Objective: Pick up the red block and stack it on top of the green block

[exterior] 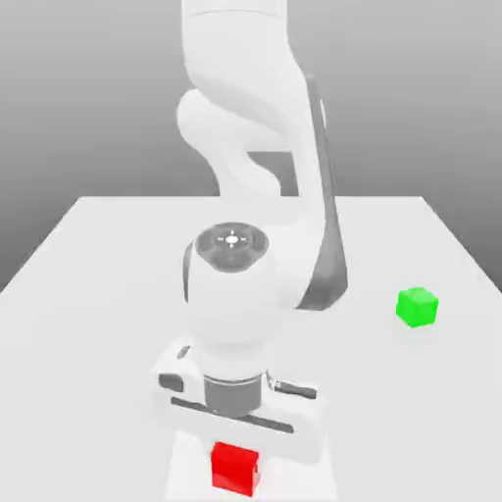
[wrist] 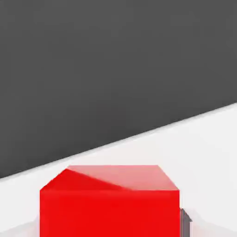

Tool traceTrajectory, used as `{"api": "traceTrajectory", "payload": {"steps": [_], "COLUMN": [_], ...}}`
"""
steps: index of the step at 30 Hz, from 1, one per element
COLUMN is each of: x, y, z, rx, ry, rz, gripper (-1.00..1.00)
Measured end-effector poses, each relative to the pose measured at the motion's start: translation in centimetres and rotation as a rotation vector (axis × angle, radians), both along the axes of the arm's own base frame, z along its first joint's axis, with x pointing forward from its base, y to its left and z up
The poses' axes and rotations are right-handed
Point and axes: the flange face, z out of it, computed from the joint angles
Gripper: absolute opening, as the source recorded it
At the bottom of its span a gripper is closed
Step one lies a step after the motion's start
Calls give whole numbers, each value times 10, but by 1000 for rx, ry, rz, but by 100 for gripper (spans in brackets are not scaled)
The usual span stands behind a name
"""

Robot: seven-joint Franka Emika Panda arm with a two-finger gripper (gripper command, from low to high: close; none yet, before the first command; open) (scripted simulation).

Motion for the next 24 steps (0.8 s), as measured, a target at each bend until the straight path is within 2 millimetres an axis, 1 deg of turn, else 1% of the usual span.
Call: {"api": "traceTrajectory", "payload": {"steps": [3,4,6,7,8,9,11,12,14,17,20,22,24], "x": [-1,-4,-13,-20,-30,-40,-66,-79,-104,-145,-193,-226,-259], "y": [2,18,59,85,115,139,184,203,227,260,290,305,315], "z": [35,44,59,65,71,77,87,91,98,104,106,104,101], "rx": [1,12,37,49,61,71,88,95,104,109,103,94,79], "ry": [0,-3,-10,-12,-15,-17,-19,-20,-22,-23,-20,-16,-12], "rz": [6,45,155,223,305,373,516,581,684,848,1031,1152,1271], "gripper": [-100,-100,-100,-100,-100,-100,-100,-100,-100,-100,-100,-100,-100]}}
